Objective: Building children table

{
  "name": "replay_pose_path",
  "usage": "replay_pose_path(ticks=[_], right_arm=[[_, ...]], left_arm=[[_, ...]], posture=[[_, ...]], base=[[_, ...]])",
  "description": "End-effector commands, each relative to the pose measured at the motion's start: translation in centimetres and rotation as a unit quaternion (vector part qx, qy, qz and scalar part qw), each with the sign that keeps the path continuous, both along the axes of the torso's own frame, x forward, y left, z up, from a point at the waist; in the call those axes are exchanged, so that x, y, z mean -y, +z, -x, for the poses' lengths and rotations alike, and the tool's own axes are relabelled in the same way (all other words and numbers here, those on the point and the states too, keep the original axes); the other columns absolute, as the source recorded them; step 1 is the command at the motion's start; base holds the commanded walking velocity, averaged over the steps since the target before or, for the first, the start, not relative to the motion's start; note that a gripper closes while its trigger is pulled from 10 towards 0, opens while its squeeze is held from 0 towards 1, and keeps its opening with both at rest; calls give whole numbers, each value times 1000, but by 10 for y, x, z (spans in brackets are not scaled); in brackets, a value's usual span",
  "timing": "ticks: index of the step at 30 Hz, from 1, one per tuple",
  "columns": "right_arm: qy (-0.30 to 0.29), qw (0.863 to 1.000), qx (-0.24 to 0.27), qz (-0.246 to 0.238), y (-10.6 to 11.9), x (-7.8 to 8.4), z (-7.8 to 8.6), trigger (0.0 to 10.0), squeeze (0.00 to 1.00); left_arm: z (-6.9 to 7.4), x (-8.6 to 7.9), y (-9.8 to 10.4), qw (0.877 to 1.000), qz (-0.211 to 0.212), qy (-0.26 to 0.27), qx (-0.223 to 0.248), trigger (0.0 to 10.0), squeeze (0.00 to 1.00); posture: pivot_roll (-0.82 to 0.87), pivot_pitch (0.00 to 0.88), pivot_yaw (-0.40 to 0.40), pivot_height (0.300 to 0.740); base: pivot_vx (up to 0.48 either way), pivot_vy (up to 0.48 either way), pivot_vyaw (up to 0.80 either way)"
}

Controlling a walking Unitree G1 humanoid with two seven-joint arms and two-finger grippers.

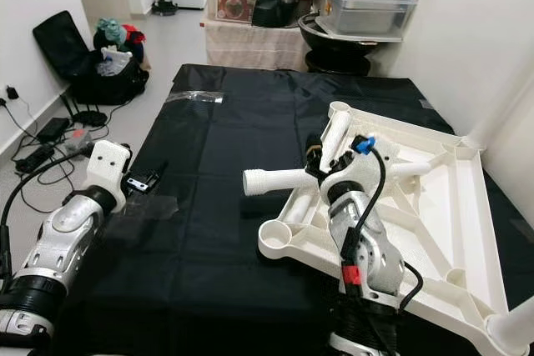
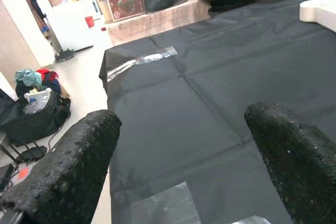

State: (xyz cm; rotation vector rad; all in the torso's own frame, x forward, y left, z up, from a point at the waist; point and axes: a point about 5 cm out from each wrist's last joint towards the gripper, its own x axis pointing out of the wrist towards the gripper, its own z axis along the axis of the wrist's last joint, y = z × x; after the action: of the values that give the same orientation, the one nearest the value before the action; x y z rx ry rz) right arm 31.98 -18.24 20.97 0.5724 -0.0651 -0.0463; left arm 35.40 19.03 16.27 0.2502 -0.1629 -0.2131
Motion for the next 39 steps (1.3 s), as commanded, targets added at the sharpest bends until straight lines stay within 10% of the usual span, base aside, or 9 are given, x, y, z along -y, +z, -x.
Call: replay_pose_path(ticks=[1,10,11,12,13,34,39], right_arm=[[3,999,11,-32,6,0,2,10000,1000],[11,997,56,-50,26,-6,1,10000,1000],[18,998,45,-38,25,-8,0,10000,565],[24,999,35,-32,24,-10,0,10000,565],[26,998,37,-36,25,-11,0,10000,0],[76,996,44,-6,33,-18,14,10000,0],[51,995,-11,-90,20,-11,19,10000,0]], left_arm=[[-1,-3,3,1000,5,1,7,10000,0],[-2,-5,12,1000,11,-4,22,10000,0],[-2,-5,13,1000,12,-5,24,10000,0],[-2,-5,14,1000,12,-6,25,10000,0],[-2,-5,16,999,13,-8,28,10000,0],[4,3,14,999,7,-27,40,10000,0],[5,4,13,999,6,-30,38,10000,0]], posture=[[53,0,-50,740],[57,0,-47,740],[59,0,-48,740],[59,0,-48,740],[61,0,-48,740],[47,0,-55,740],[44,0,-57,740]], base=[[292,0,0],[351,0,0],[368,0,0],[368,0,0],[364,0,-756],[87,0,-310],[0,0,0]])
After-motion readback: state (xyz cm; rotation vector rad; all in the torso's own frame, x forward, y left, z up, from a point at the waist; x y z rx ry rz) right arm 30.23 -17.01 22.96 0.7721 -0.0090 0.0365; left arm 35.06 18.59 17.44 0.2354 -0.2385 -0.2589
